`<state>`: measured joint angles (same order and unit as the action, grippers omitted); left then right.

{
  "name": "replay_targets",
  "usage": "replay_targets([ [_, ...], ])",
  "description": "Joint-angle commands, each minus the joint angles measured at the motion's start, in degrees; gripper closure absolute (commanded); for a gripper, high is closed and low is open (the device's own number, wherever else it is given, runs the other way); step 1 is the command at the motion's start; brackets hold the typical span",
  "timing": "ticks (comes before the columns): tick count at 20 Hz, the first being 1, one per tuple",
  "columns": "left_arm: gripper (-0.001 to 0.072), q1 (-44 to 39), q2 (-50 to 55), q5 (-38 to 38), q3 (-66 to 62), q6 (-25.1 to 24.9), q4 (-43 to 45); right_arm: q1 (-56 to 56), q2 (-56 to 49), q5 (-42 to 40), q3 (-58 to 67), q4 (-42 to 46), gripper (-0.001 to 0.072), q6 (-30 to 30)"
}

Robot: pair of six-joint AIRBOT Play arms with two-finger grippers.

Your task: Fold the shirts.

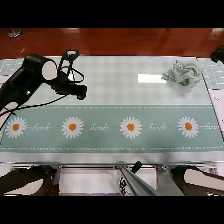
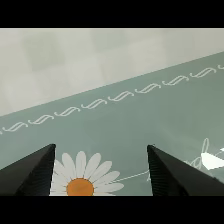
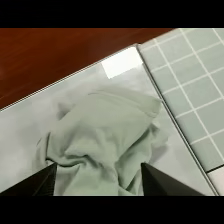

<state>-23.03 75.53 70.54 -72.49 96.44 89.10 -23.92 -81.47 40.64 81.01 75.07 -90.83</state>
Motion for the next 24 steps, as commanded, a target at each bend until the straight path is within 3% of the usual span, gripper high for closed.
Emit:
replay_targets([
  [1,-0.0013,1.64,0.04,0.87,-0.07,-0.35,2.64,-6.4,-13.75,10.75,11.69,-10.95,0.0103,-1.18],
  [4,-0.0013,3.52,0.04,-2.12,-0.07,-0.33,3.08,-6.01,-19.93,11.98,13.68,-18.08,0.0103,1.09],
  [6,-0.0013,3.89,0.04,-5.84,-0.07,-0.33,3.06,-4.39,-22.4,11.91,13.68,-17.7,0.0103,2.75],
  [9,-0.0013,3.82,0.04,-10.19,-0.07,-0.33,3.02,-2.01,-24.94,10.56,13.68,-16.22,0.0103,3.21],
  [15,-0.0013,3.82,0.02,-10.58,-0.09,-0.33,2.38,3.06,-28.24,10.05,13.66,-6.29,0.0111,3.04],
  [16,-0.0013,3.78,0.02,-10.58,-0.09,-0.33,2.38,3.91,-28.2,8.57,13.68,-5.53,0.0169,3.1],
  [18,-0.0013,3.78,-0.04,-10.32,-0.52,-0.33,2.38,5.29,-26.34,6.38,13.68,-5.75,0.0684,3.98],
  [24,-0.0013,2.49,-0.61,-5.95,-14.08,-0.39,2.4,8.2,-6.14,4.24,13.68,-11.89,0.0687,15.06],
])
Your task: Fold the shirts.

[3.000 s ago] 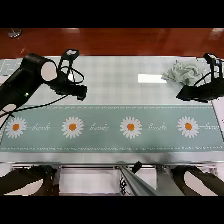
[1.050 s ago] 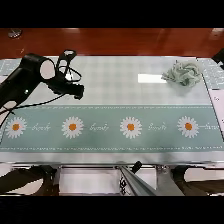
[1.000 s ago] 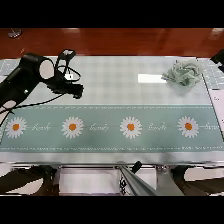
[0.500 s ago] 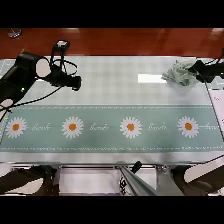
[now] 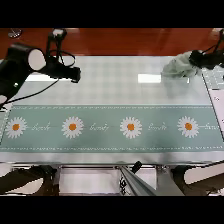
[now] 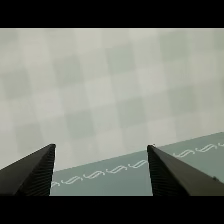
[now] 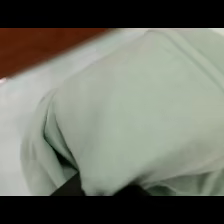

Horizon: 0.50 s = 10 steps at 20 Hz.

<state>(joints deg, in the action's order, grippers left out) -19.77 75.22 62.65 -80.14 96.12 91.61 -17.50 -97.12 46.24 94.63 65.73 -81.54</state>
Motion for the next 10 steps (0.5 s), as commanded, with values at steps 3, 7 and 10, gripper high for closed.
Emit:
replay_targets([
  [3,-0.0013,-3.21,-1.42,5.7,-18.51,-2.51,-0.11,4.94,23.74,-2.56,0.07,-2.4,0.0687,8.85],
  [7,-0.0013,-6.14,-5.44,9.84,-31.43,-2.64,-0.11,7.78,38.93,0.72,0.04,-2.29,0.0687,8.07],
  [10,-0.0013,-6.43,-10.14,14.91,-32.87,-2.58,-0.13,8.09,43.91,15.41,0.04,-2.47,0.0687,4.31],
])
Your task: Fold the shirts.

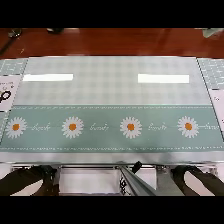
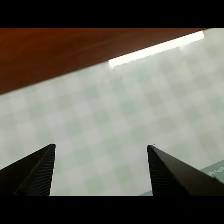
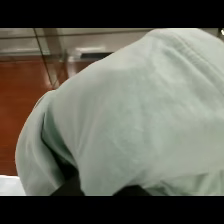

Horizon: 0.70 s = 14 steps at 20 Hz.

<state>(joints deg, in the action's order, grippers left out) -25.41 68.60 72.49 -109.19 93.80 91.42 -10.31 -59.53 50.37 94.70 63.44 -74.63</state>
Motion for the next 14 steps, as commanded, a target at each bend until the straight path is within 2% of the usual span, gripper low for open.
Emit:
replay_targets([
  [1,-0.0013,-0.81,-4.61,8.04,-3.82,-0.04,0.07,1.16,6.62,17.86,-0.2,-0.17,0.0687,-3.91],
  [3,-0.0013,-0.81,-5.88,15.04,-3.76,-0.07,-0.83,4.98,6.6,26.93,-3.08,0.07,0.0687,-4.26],
  [5,-0.0013,-0.81,-5.77,20.72,-3.56,-0.09,-0.98,11.45,6.6,26.23,-8.85,0.15,0.0687,-4.81],
  [7,-0.0013,-0.81,-5.79,22.86,-2.29,-0.22,-0.98,19.54,6.58,19.15,-17.38,2.6,0.0687,-7.8],
  [10,-0.0013,-0.81,-5.79,23.17,0.98,-0.33,-1.03,29.92,6.51,6.49,-32.59,6.4,0.0687,-15.63],
  [14,-0.0013,-0.81,-5.77,20.02,9.62,-0.31,-6.34,35.19,4.76,-0.96,-48.3,6.58,0.0686,-20.26],
])
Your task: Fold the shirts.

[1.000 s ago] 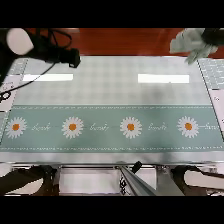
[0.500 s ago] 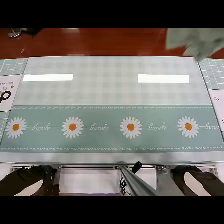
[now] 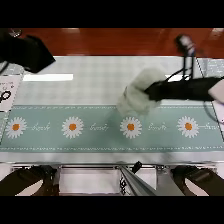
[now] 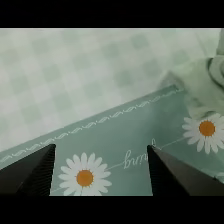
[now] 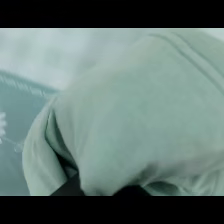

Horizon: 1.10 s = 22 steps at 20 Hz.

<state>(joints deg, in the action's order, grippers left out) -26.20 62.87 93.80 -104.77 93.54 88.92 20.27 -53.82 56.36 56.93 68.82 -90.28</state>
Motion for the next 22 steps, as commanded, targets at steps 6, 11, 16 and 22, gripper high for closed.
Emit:
replay_targets([
  [6,-0.0013,-0.02,-0.04,-12.09,26.43,-0.09,-9.49,4.42,-2.75,-9.64,-12.76,2.86,0.0211,-4.85],
  [11,-0.0013,-0.02,-0.04,-18.84,46.23,-3.06,-18.62,4.13,2.05,-4.22,-7.74,21.75,0.0211,-6.27],
  [16,-0.0013,-0.02,0.04,-32.48,62.88,-12.41,-41.13,-8.59,2.73,4.39,-7.54,20.68,0.0208,-3.82],
  [22,-0.0013,-1.11,4.07,-41.07,67.1,-21.11,-52.76,-17.92,2.73,4.26,-7.54,6.47,0.0208,2.71],
])
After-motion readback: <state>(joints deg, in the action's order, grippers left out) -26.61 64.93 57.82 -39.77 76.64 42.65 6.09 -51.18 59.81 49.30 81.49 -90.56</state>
